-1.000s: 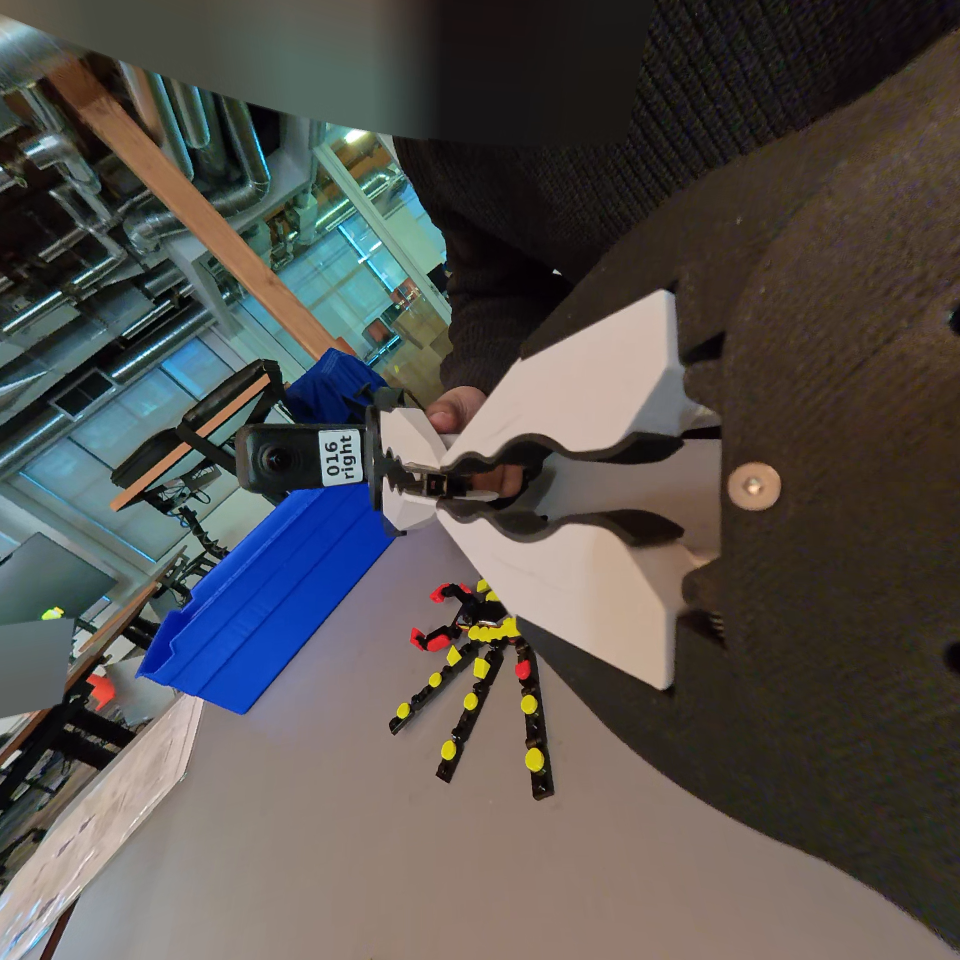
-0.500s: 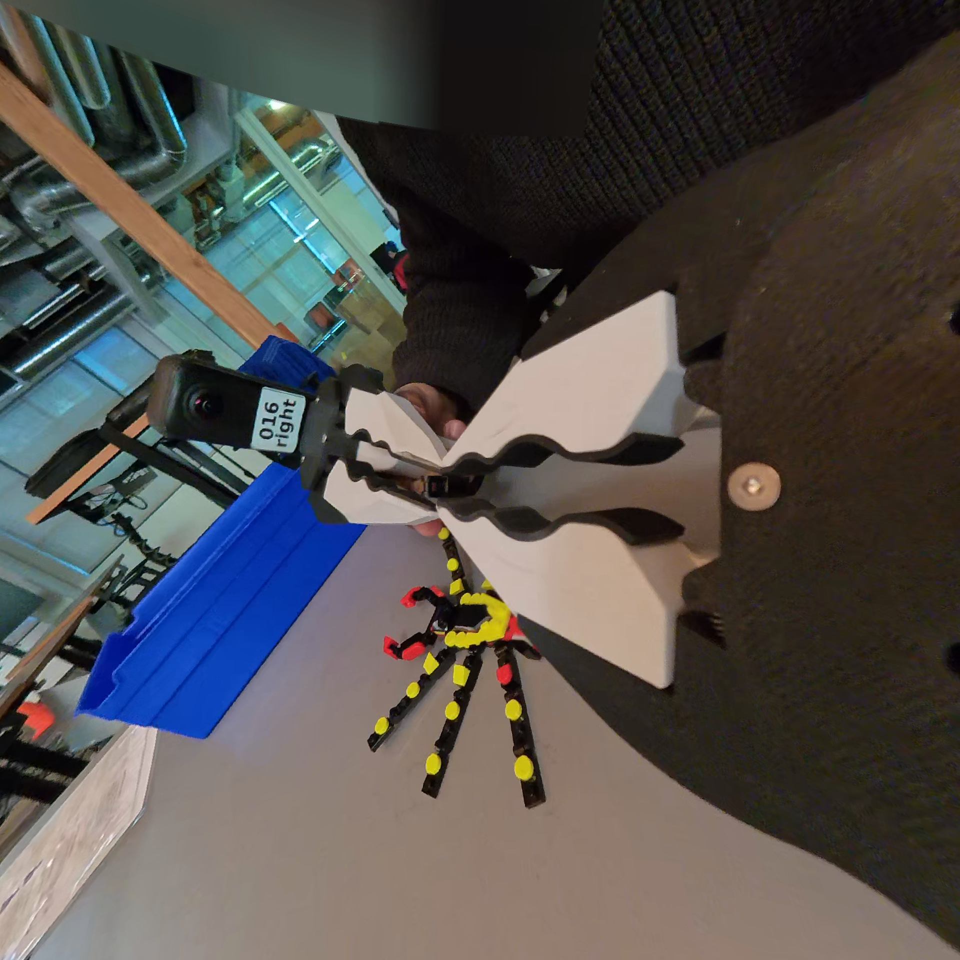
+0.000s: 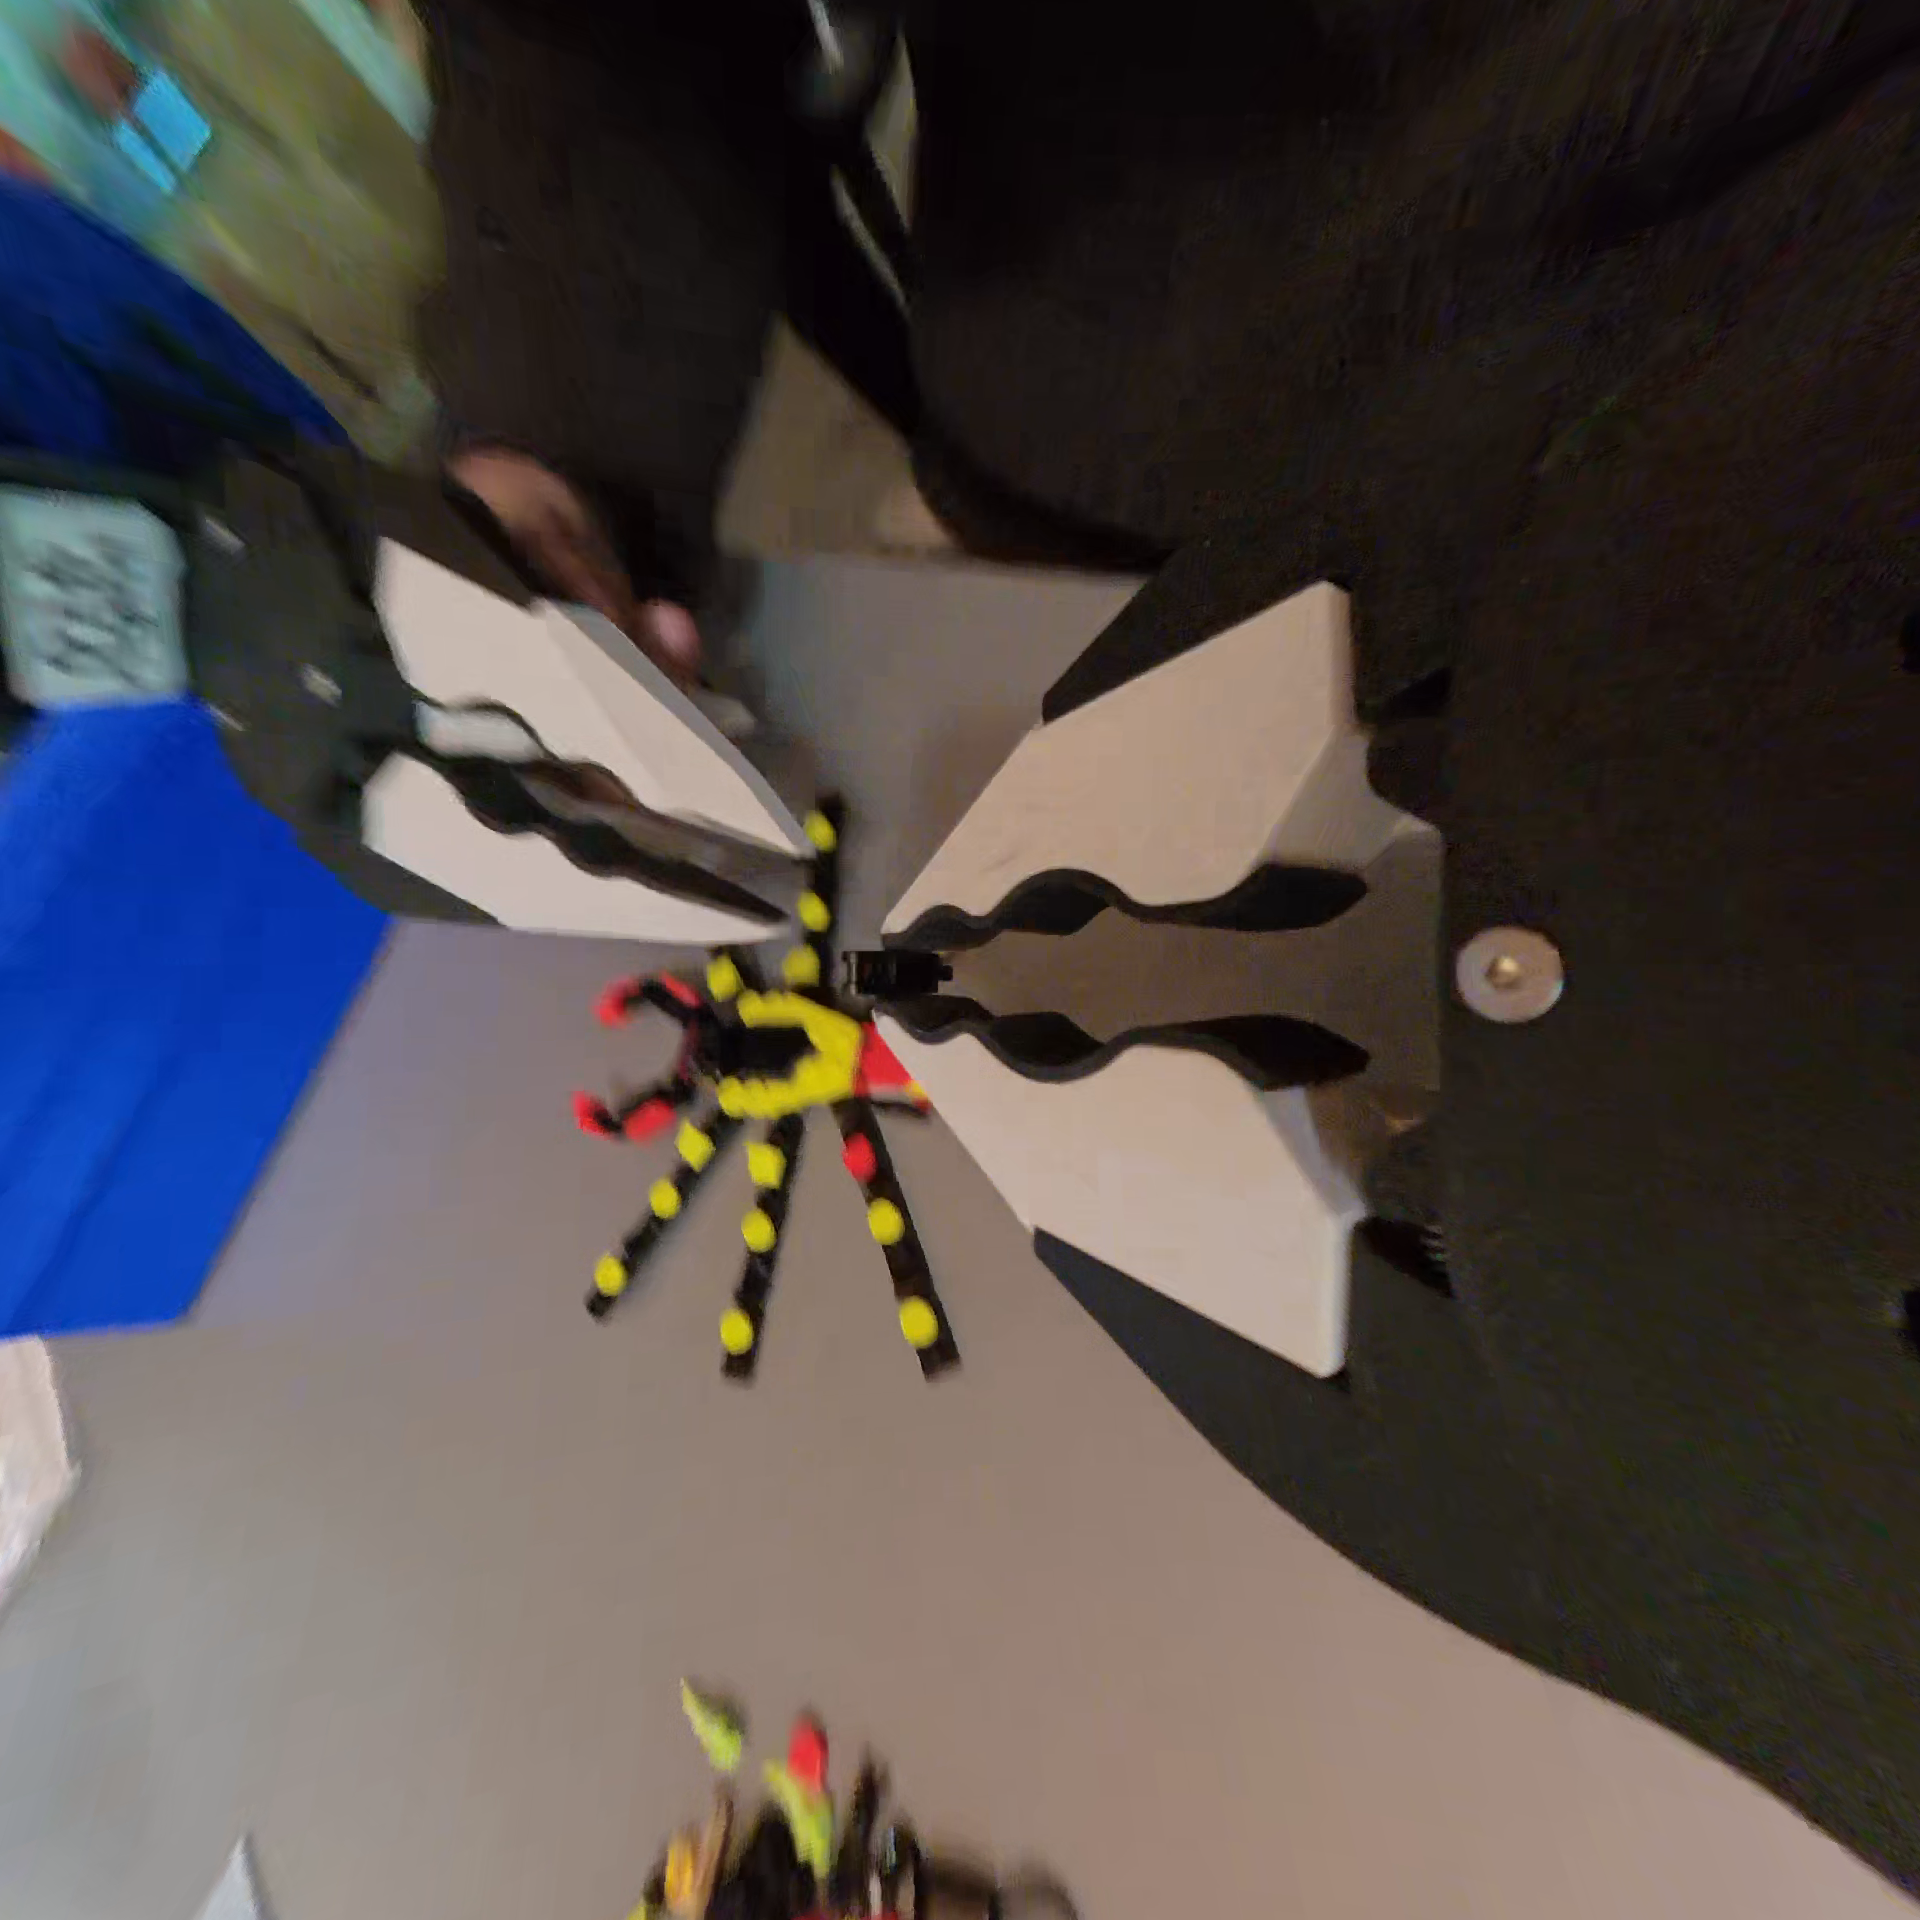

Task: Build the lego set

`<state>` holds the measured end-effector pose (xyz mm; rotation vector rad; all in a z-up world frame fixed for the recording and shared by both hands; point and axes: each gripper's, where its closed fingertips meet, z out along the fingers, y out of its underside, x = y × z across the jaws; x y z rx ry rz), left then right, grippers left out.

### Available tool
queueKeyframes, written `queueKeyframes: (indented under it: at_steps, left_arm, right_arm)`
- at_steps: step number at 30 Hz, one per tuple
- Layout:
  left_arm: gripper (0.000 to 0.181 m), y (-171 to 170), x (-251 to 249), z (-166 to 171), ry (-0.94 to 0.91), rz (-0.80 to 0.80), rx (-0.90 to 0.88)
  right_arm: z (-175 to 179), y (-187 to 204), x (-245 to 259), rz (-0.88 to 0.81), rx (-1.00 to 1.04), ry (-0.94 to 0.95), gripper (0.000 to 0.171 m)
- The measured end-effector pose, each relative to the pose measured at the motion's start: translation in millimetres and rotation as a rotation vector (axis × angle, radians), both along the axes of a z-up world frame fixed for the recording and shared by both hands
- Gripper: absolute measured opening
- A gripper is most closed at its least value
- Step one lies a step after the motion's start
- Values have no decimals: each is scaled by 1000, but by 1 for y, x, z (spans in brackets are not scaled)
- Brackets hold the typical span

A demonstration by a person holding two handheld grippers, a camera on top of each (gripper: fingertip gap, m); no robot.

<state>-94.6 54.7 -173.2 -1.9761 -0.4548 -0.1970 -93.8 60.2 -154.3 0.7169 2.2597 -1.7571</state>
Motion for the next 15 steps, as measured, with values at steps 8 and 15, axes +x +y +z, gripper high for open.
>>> queueKeyframes:
  at_steps: [8, 15]
  left_arm:
    - [5, -2, 2, -14, 152, 4, -141]
    - [5, -3, 2, -17, 180, 6, -174]
  right_arm:
    - [8, 2, -11, -64, -41, 9, 12]
    - [10, 3, -13, -83, -44, 31, 13]
